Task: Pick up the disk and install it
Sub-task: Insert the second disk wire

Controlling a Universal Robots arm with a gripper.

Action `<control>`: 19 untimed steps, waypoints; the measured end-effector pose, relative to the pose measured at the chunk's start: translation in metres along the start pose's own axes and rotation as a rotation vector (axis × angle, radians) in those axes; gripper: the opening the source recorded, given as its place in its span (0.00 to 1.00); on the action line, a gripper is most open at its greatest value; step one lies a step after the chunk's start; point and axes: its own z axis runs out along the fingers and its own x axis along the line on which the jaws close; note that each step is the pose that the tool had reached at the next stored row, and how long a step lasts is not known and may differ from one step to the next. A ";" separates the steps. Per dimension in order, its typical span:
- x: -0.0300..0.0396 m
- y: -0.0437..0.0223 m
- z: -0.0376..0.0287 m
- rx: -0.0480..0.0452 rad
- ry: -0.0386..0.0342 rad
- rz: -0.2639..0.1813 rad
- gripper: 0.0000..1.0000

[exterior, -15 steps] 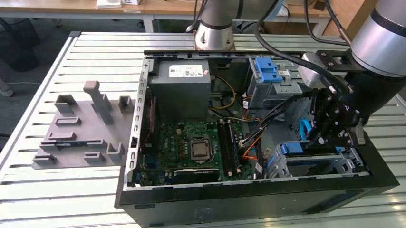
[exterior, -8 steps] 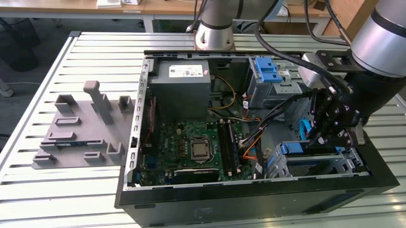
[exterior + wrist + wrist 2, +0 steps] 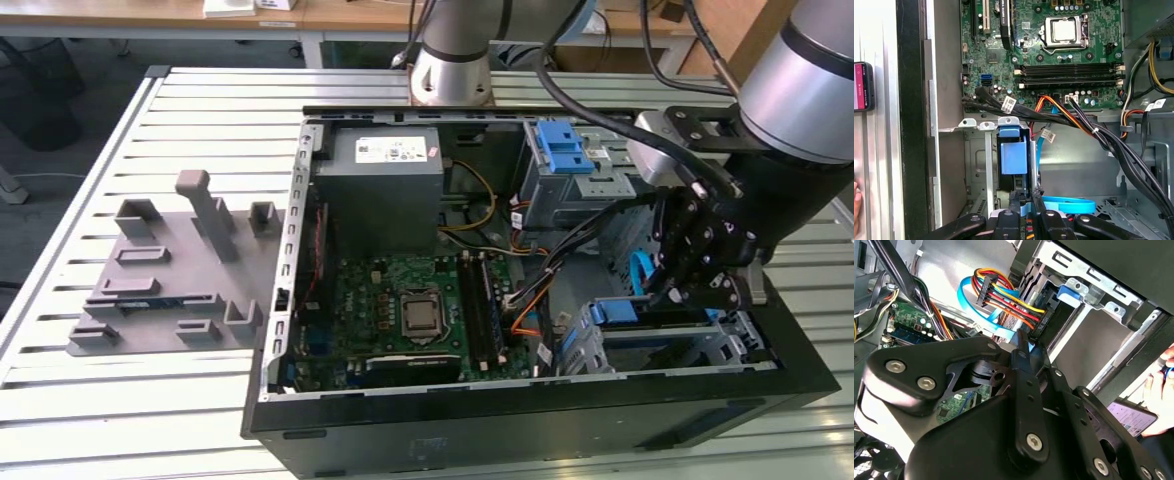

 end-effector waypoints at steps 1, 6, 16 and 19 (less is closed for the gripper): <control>0.0000 0.0000 0.0000 0.0000 0.0000 0.000 0.24; 0.0000 -0.0002 0.0000 0.0000 -0.0001 0.000 0.31; 0.0002 -0.0001 -0.0054 0.0000 -0.0001 0.000 0.31; 0.0003 -0.0001 -0.0084 0.0000 -0.0001 0.000 0.31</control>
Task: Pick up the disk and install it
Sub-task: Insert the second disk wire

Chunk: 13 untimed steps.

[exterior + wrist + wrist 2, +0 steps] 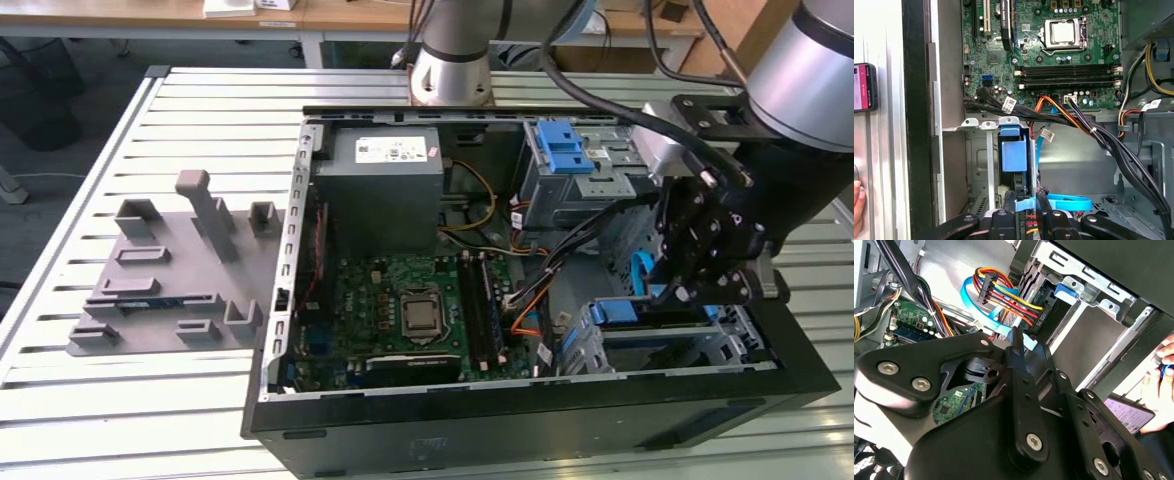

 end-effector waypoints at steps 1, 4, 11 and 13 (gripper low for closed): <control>0.0000 0.0000 -0.0012 0.0000 0.0000 0.000 0.31; 0.0002 0.0000 -0.0060 0.0000 0.0001 0.000 0.31; 0.0003 0.0000 -0.0139 0.0000 0.0001 0.000 0.17; 0.0003 0.0001 -0.0156 0.0000 0.0000 0.000 0.11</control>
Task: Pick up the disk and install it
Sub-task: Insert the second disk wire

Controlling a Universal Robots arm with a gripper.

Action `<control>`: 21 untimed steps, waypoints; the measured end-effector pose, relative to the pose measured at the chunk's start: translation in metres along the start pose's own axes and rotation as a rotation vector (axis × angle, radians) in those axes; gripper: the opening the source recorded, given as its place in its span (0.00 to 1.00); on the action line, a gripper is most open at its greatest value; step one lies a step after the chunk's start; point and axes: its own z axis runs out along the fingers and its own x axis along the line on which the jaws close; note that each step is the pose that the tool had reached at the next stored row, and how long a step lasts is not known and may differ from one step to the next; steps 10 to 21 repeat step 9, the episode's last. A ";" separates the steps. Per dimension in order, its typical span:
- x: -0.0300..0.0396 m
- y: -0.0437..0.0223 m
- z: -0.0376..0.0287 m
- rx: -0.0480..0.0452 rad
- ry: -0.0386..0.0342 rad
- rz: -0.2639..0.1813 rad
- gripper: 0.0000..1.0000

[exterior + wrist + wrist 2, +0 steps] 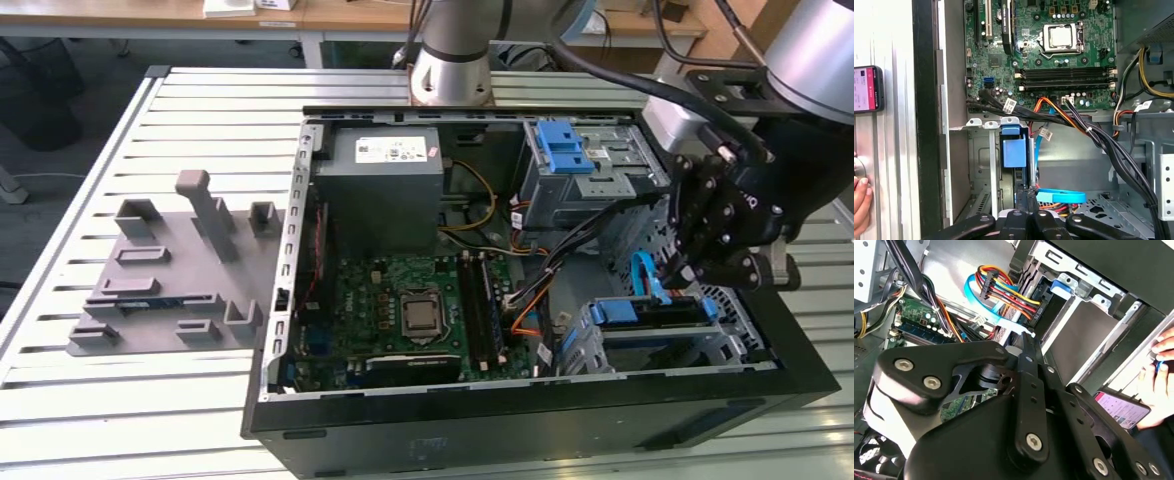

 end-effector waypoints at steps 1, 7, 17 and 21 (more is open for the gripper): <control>0.0000 0.0000 -0.0001 0.0000 -0.0002 0.000 0.11; 0.0000 0.0000 -0.0008 0.0000 0.0001 0.000 0.11; 0.0000 0.0000 -0.0009 0.0000 0.0001 0.000 0.11; 0.0000 0.0000 -0.0009 0.0000 0.0001 0.000 0.11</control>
